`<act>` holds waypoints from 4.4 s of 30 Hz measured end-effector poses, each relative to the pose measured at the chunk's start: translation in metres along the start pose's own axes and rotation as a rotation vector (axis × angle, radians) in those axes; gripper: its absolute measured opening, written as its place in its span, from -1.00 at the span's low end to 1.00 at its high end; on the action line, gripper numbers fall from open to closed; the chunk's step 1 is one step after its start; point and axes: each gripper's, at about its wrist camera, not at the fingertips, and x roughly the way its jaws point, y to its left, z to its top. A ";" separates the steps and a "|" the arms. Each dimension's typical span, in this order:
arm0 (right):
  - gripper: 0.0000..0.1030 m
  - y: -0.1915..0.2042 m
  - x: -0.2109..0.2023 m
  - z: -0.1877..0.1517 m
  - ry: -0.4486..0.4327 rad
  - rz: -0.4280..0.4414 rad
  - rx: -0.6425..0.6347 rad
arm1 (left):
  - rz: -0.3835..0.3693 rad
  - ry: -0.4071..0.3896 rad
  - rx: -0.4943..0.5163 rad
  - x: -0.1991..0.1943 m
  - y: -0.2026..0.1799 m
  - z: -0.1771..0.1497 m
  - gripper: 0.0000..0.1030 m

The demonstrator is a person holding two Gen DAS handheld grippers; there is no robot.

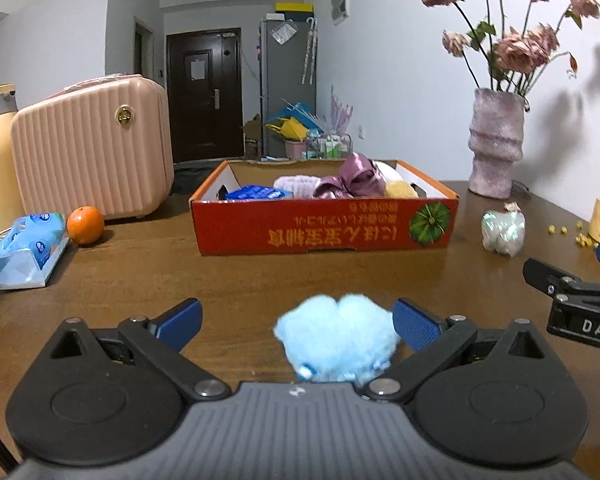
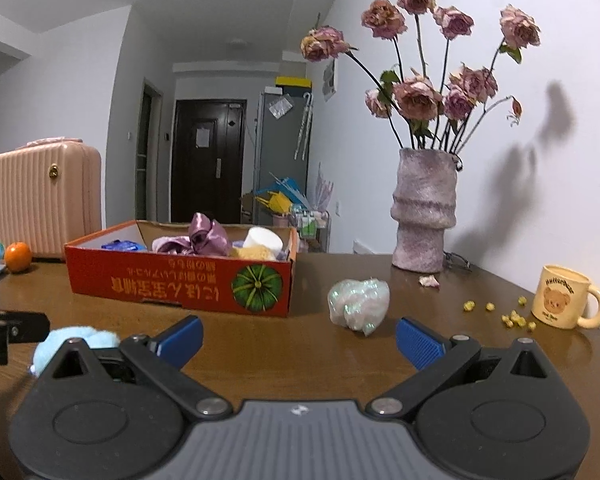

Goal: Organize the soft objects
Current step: 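Withdraw both tools and move the left tool toward the light-blue fuzzy sponge, then lower the left tool onto the light-blue fuzzy sponge and close on it, then lift the blue sponge with the left tool while the right tool closes on the iridescent bag, then carry the blue sponge and iridescent bag over the red box with both tools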

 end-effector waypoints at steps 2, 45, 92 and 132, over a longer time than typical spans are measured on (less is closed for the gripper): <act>1.00 -0.003 -0.002 -0.001 0.012 -0.004 0.012 | -0.002 0.015 0.008 -0.003 -0.002 -0.003 1.00; 1.00 -0.021 0.012 -0.004 0.136 -0.050 0.110 | -0.091 0.264 0.106 0.084 -0.028 -0.001 0.71; 0.96 -0.045 0.184 0.028 0.286 -0.153 0.134 | 0.085 -0.016 -0.087 0.074 0.040 0.032 0.62; -0.14 0.044 0.103 0.038 -0.040 0.130 0.040 | 0.095 -0.056 -0.081 0.077 0.042 0.036 0.62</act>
